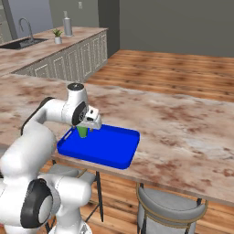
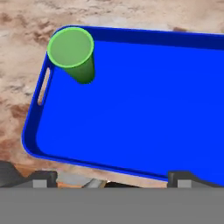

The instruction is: There is a tray on the dining counter. Grab the cup, mug, and pitcher and place them on the tray. The pitcher may be placed next to the tray if it cannot fit the tray.

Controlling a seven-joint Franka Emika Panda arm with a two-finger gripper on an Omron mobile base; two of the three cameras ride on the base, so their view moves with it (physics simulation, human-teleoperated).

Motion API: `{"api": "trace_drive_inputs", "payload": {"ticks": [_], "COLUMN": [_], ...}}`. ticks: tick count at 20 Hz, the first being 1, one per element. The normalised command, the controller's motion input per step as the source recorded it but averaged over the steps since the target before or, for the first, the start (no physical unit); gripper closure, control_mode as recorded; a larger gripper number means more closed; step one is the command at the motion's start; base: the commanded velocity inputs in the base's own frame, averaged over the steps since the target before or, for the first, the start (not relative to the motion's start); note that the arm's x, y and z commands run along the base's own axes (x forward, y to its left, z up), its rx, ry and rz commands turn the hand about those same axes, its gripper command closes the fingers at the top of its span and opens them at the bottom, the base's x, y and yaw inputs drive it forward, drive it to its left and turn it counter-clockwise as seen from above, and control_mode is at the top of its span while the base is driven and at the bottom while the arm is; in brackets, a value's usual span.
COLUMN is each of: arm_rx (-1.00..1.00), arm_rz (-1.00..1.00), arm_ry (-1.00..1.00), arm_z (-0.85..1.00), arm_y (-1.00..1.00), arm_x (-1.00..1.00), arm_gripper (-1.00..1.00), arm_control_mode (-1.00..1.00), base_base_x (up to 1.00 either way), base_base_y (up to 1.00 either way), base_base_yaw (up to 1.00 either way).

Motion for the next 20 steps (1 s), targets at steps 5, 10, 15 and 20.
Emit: {"api": "trace_drive_inputs", "payload": {"ticks": [5,10,15,20], "arm_rx": [-0.07,0.00,0.00,0.00], "arm_rz": [0.09,0.02,0.00,0.00], "arm_ry": [0.00,0.01,0.02,0.01], "arm_z": [0.11,0.38,0.45,0.49], "arm_y": [-0.17,-0.24,-0.37,-0.14], "arm_x": [-0.81,-0.49,-0.18,-0.19], "arm_gripper": [-1.00,-1.00,-1.00,-1.00], "arm_control_mode": [-1.00,-1.00,-1.00,-1.00], "base_base_x": [0.00,0.00,0.00,0.00], "base_base_y": [0.00,0.00,0.00,0.00], "base_base_yaw": [0.00,0.00,0.00,0.00]}}
